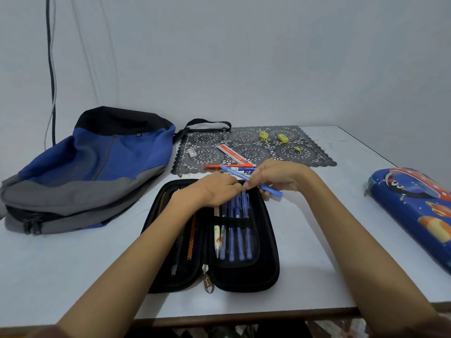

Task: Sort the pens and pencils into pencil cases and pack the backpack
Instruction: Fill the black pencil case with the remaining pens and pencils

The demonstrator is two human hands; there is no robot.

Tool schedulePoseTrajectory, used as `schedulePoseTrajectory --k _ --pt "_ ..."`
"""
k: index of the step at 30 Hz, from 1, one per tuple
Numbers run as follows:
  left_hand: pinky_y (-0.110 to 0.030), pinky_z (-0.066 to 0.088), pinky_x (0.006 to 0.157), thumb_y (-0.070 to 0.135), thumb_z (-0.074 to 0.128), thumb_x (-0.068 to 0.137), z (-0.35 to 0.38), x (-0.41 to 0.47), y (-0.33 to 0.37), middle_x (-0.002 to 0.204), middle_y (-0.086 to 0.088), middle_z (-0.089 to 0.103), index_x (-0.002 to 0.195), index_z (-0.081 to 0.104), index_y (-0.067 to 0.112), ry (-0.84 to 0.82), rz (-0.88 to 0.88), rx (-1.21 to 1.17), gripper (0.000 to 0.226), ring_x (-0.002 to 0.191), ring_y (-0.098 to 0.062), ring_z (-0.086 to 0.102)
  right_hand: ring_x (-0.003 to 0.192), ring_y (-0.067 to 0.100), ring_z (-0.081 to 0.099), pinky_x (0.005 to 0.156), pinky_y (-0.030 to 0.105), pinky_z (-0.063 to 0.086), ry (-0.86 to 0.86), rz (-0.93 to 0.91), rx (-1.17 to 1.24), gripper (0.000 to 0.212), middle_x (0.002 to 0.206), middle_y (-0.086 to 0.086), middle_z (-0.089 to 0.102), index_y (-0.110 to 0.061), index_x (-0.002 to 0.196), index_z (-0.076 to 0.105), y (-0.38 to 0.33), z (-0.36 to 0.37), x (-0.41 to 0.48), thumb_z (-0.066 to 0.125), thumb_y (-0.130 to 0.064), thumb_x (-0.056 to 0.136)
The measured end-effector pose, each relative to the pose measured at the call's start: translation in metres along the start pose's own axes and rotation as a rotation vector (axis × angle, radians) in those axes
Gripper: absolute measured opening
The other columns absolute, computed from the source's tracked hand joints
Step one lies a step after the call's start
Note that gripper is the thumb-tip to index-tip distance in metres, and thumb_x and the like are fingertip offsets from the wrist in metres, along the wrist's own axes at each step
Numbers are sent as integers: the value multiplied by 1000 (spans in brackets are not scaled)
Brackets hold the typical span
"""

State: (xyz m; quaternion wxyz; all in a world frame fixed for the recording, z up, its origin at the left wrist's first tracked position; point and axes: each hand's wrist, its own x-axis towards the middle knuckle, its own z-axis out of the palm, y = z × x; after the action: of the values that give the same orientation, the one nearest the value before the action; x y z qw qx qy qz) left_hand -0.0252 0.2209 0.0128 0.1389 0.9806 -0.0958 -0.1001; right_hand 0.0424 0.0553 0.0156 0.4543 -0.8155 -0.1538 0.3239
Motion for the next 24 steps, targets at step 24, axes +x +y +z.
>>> schedulePoseTrajectory --k 24 --pt "-7 46 71 13 54 97 7 -43 -50 110 -5 71 112 70 3 425 94 -825 24 84 2 64 81 15 60 67 28 49 288 -382 -525 15 87 -1 66 -16 90 79 -14 2 -11 79 -9 76"
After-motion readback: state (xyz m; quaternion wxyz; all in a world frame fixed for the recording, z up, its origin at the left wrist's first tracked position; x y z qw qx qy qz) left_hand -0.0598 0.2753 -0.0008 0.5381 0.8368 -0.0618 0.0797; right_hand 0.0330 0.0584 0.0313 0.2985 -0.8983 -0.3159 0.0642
